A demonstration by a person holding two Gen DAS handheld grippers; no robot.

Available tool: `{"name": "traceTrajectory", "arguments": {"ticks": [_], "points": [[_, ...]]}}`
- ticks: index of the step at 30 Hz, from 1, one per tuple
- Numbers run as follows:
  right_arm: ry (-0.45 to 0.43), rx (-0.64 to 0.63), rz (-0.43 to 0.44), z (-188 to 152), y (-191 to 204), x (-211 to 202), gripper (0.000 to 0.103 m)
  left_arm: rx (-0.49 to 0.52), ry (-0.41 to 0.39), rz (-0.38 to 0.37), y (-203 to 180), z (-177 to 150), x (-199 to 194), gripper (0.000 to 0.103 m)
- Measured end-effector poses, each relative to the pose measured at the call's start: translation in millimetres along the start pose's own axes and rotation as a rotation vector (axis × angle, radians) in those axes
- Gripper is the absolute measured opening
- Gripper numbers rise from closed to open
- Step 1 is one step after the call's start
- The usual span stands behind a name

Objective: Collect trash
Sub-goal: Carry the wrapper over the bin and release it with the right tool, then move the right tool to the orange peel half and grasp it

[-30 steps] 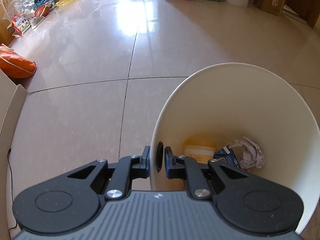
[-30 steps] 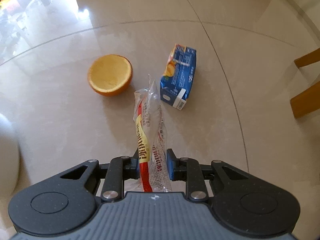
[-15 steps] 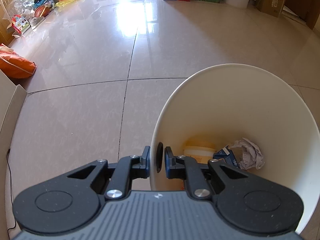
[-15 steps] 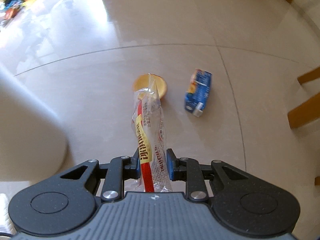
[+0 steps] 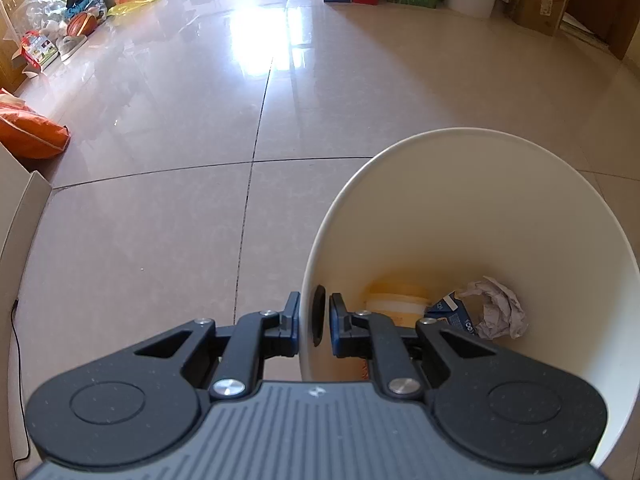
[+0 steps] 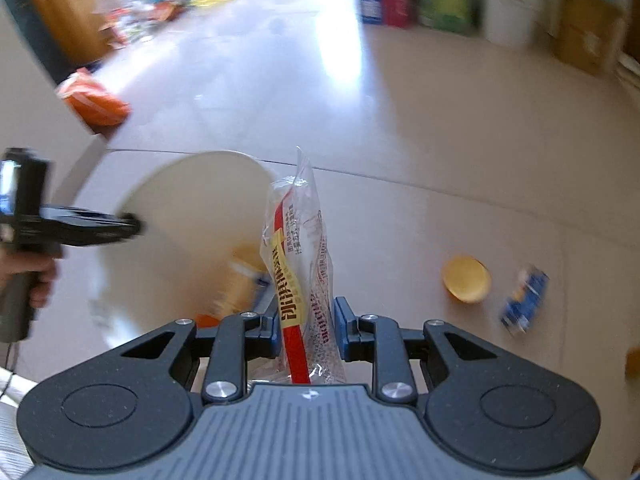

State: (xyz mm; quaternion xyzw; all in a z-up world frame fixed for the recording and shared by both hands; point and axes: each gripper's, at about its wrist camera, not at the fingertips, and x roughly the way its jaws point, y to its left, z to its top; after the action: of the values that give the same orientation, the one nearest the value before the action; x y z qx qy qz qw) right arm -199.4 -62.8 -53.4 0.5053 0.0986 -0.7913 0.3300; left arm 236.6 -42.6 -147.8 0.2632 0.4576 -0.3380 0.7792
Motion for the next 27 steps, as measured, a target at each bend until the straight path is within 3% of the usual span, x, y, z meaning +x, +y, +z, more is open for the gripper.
{"name": "traceTrajectory", "arguments": {"ticks": [8, 10, 12, 13, 27], "points": [[-0.011, -0.104, 0.076, 29, 59, 15, 0.033, 0.004, -0.001, -0.001, -2, -2, 1, 0.012], [-0.025, -0.140, 0.082, 33, 70, 16, 0.049, 0.003, -0.001, -0.004, -2, -3, 2, 0.012], [-0.050, -0.169, 0.078, 34, 79, 13, 0.082, -0.001, 0.001, -0.009, -2, -2, 1, 0.012], [-0.067, -0.182, 0.078, 32, 82, 10, 0.086, -0.002, 0.002, -0.011, -1, -2, 1, 0.012], [-0.054, -0.110, 0.019, 13, 44, 15, 0.090, -0.015, 0.014, -0.019, 2, 2, -1, 0.012]]}}
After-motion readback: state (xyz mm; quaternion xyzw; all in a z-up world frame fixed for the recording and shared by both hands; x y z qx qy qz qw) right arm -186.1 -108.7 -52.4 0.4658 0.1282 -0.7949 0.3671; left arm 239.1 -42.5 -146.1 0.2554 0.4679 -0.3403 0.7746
